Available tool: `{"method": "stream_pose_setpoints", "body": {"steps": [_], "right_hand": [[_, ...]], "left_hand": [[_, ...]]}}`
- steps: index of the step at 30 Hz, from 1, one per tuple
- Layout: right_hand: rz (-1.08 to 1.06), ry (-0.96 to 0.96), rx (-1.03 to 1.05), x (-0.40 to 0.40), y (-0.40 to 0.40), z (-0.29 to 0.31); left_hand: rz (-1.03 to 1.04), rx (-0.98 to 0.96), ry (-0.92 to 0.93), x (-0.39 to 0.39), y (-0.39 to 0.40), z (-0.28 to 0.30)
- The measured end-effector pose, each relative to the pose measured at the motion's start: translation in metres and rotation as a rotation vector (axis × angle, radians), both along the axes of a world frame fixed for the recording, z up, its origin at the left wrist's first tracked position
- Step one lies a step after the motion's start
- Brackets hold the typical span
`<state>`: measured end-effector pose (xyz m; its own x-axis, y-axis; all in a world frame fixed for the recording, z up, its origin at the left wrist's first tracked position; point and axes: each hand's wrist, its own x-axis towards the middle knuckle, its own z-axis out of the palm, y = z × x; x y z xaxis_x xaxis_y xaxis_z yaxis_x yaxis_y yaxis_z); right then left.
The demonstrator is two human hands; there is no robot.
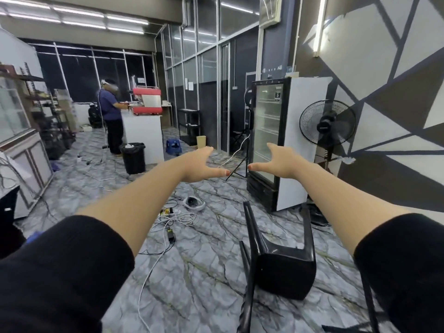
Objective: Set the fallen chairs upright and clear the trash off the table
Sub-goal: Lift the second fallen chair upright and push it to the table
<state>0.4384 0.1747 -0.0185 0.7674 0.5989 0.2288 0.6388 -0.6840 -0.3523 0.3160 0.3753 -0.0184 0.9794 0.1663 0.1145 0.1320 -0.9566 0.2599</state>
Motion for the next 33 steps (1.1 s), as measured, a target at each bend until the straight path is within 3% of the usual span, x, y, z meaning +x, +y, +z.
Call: {"method": "stream_pose_setpoints", "body": {"steps": [18, 33], "right_hand": [[-0.079, -0.025, 0.053, 0.154, 0.175, 0.005], [-0.281, 0.009, 0.032, 0.268, 0.226, -0.014]], "left_hand": [[-0.103, 0.031, -0.02, 0.181, 0.195, 0.017], [-0.225, -0.025, -0.013, 0.323, 0.284, -0.001]]}}
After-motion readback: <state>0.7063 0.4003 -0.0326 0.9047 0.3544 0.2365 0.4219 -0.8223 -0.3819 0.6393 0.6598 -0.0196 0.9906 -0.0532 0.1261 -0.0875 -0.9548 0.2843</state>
